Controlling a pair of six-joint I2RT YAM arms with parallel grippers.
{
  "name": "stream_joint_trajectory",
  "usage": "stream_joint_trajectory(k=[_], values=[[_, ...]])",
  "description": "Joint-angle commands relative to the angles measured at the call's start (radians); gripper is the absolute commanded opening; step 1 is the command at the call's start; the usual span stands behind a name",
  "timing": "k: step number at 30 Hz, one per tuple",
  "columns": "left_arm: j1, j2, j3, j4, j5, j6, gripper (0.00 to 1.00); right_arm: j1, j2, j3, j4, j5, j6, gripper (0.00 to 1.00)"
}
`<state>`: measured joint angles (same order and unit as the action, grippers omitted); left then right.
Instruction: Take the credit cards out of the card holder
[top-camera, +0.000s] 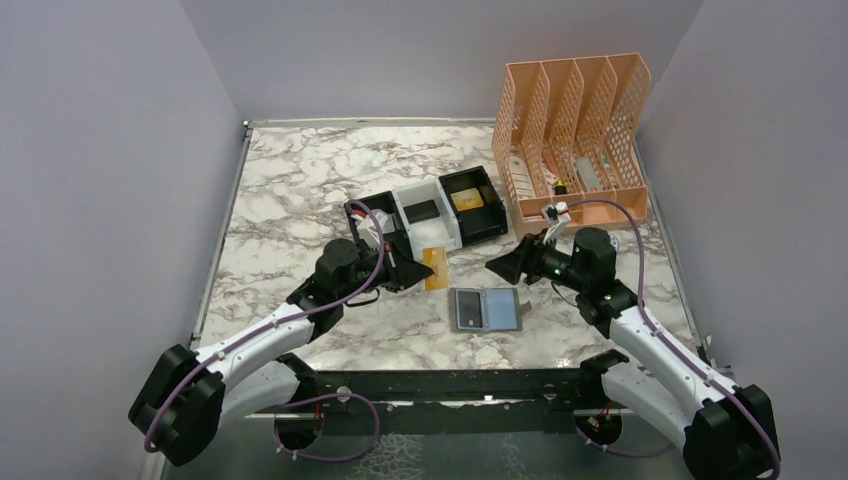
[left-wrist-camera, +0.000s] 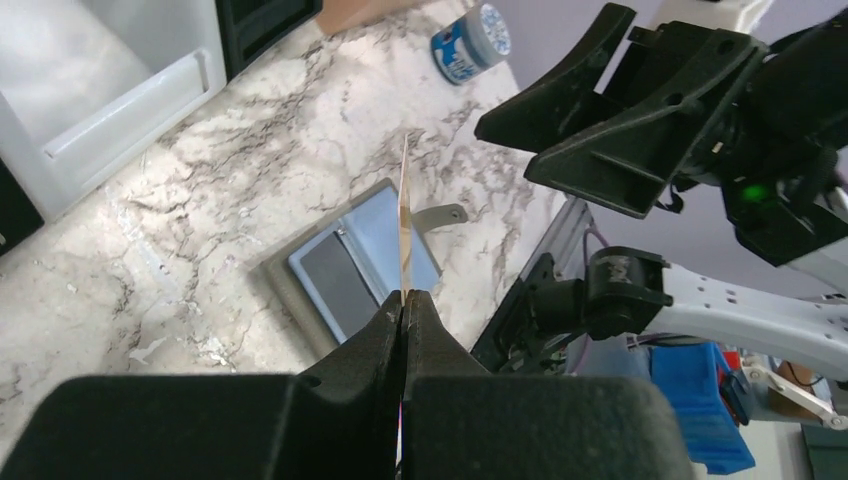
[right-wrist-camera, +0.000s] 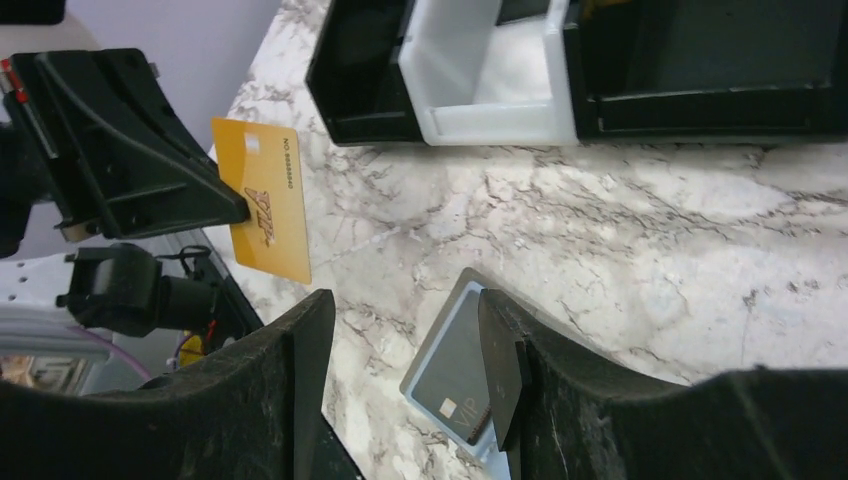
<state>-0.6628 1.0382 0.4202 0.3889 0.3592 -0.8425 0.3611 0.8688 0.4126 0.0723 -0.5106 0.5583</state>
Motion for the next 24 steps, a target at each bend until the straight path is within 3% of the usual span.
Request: stream_joint_trajectory(k=[1, 6, 10, 24], values=[[0.041, -0.061, -0.053, 0.179, 0.149, -0.035, 0.0, 0.004, 0.022, 0.059, 0.042, -0.148, -0.026, 0.56], [0.043, -0.077, -0.078, 0.271, 0.2, -0.083, 0.0, 0.005, 0.118, 0.064, 0.184, -0.35, 0.098, 0.56], [0.042, -0.053, -0.077, 0.339, 0.239, -0.114, 0.0, 0.006, 0.188, 0.04, 0.408, -0.494, 0.237, 0.56], [0.019, 0.124, -0.065, 0.607, 0.291, -0.243, 0.0, 0.051, 0.291, 0.084, 0.52, -0.586, 0.315, 0.55]])
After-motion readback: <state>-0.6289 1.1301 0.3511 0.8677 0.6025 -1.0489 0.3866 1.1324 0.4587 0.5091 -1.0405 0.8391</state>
